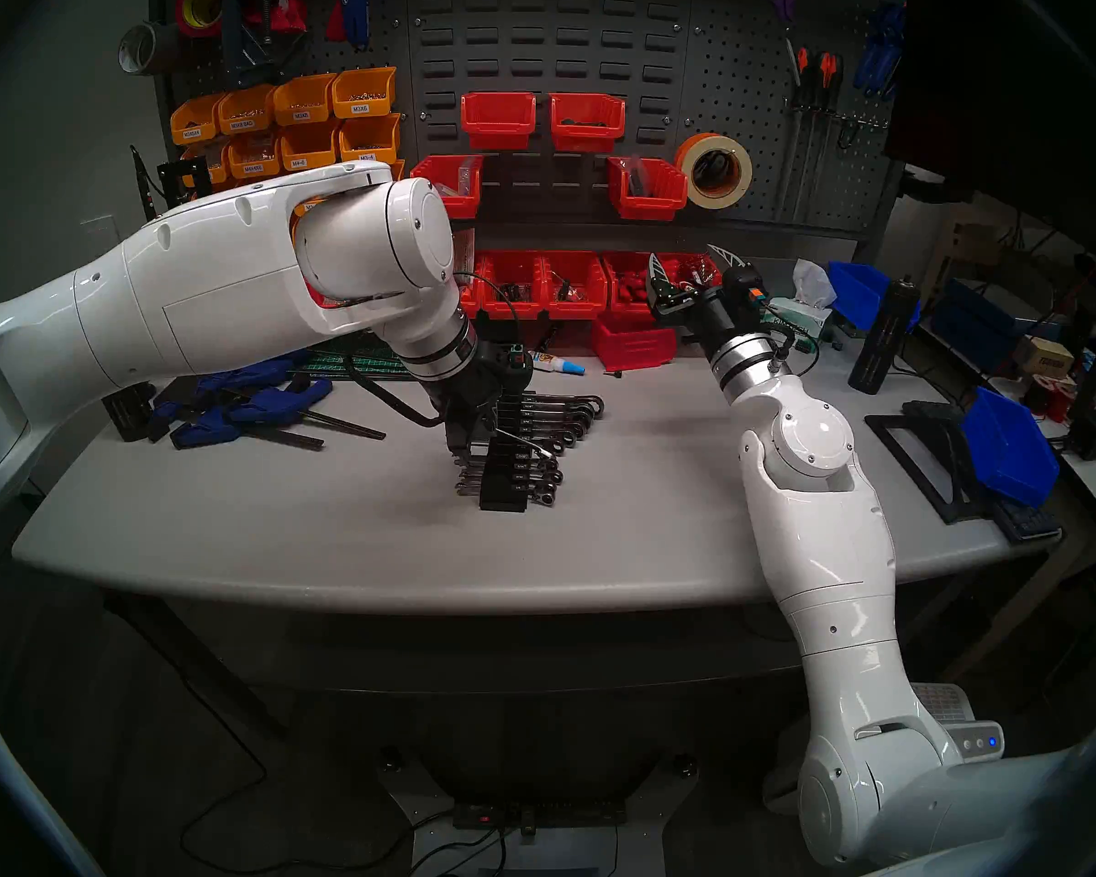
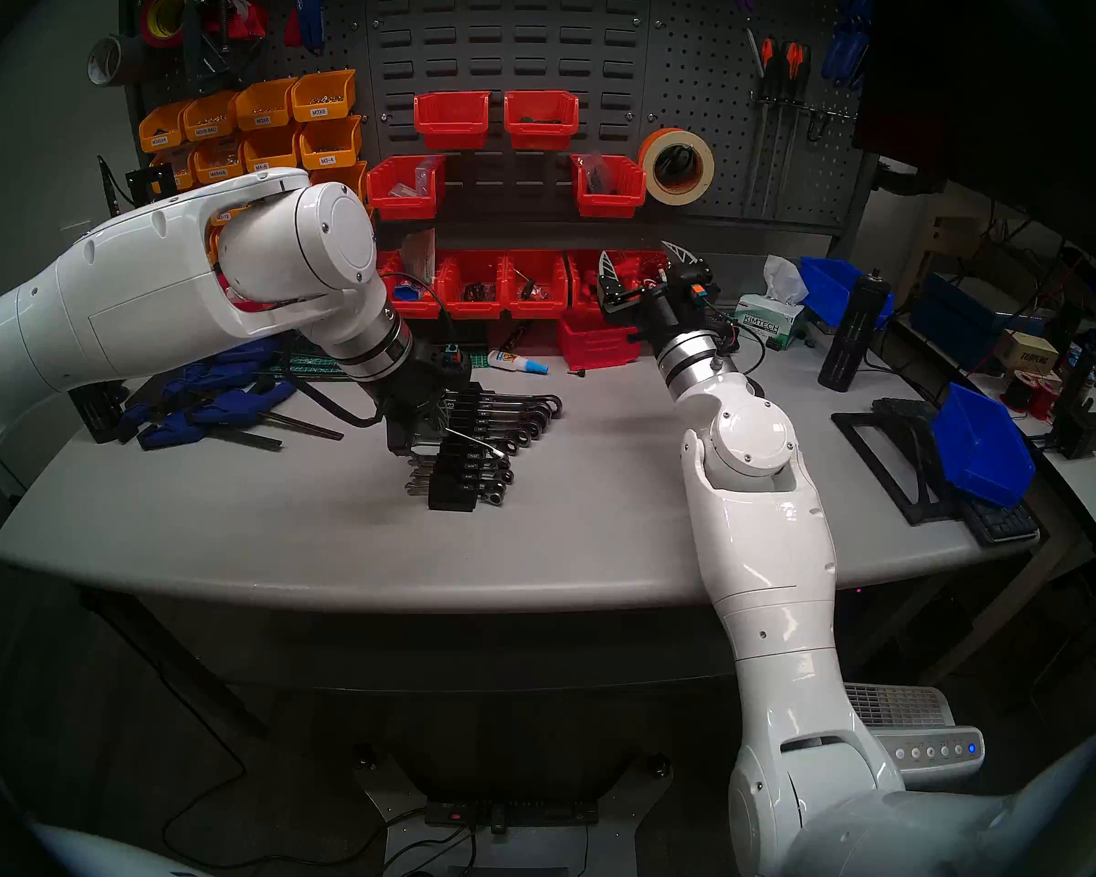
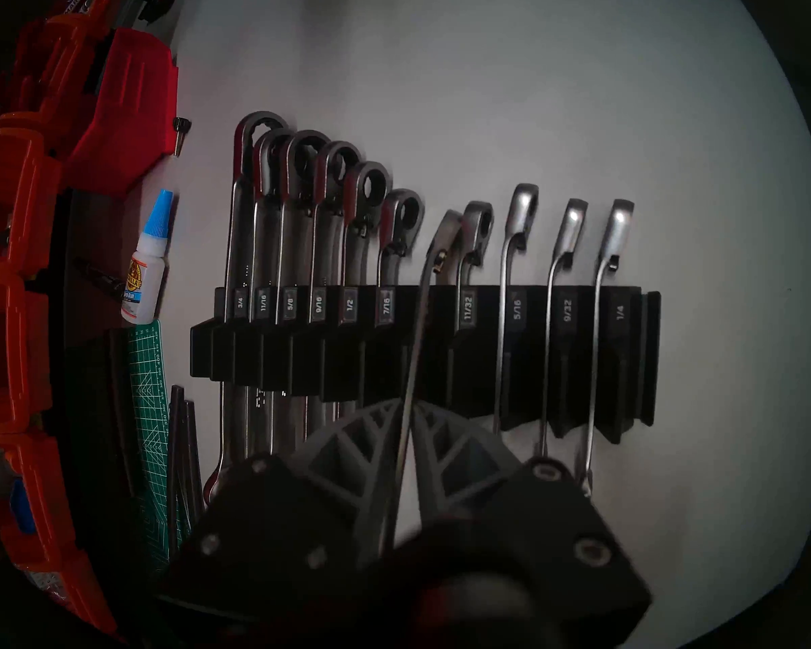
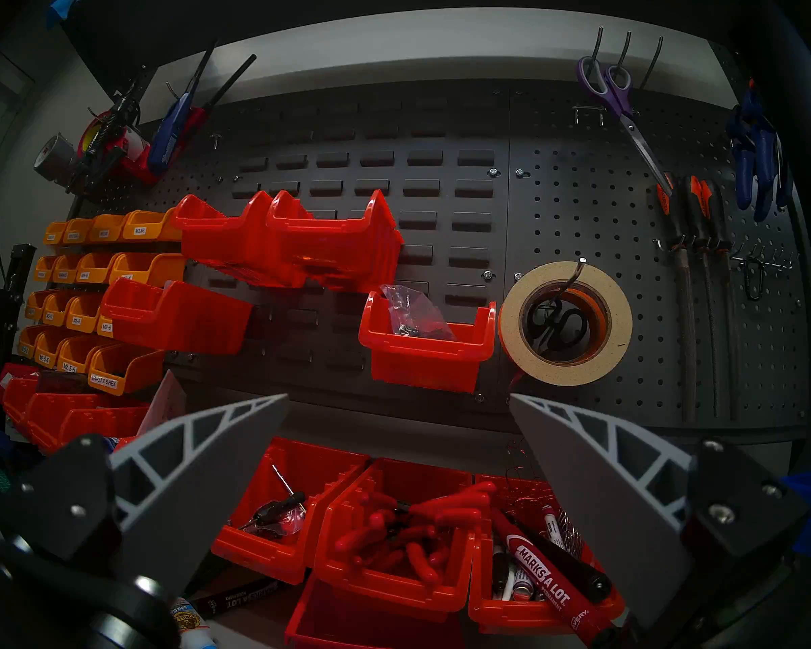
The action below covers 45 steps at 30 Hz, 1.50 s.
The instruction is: Put the wrenches on the table into the correct slot in the case
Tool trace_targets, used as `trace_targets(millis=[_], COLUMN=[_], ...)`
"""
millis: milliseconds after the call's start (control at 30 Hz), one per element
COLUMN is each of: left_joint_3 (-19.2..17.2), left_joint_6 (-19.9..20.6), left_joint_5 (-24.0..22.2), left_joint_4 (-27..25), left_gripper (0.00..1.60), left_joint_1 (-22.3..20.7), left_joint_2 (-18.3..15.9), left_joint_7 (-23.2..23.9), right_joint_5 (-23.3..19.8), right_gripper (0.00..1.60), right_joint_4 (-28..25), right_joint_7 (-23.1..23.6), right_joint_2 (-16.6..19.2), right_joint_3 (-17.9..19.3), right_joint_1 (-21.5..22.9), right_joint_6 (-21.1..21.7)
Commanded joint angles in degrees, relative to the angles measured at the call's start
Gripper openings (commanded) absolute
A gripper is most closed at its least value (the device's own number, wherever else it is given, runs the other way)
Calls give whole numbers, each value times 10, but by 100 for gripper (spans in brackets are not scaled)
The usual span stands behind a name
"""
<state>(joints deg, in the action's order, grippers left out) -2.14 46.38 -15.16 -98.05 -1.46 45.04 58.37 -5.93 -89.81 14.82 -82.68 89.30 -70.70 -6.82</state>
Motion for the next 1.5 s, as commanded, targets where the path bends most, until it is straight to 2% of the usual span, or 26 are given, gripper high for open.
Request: trace_targets(millis=[0,367,400,600,833,1467], left_joint_3=[-13,-6,-4,6,11,1], left_joint_6=[3,5,5,4,-1,-17], left_joint_5=[-2,-9,-10,-7,-7,-13], left_joint_4=[-4,-6,-8,-3,5,15], left_gripper=[60,53,49,56,56,49], left_joint_1=[-29,-31,-29,-29,-29,-7], left_joint_2=[-8,-15,-18,-18,-22,2], left_joint_7=[17,24,21,14,10,-9], right_joint_5=[0,0,0,0,0,0], right_gripper=[160,160,160,160,160,160], right_joint_4=[-19,-19,-19,-19,-19,-19], right_joint_7=[1,1,1,1,1,1], right_joint_2=[0,0,0,0,0,0], right_joint_3=[-1,-1,-1,-1,-1,-1], right_joint_1=[17,17,17,17,17,17], right_joint_6=[-4,-4,-4,-4,-4,-4])
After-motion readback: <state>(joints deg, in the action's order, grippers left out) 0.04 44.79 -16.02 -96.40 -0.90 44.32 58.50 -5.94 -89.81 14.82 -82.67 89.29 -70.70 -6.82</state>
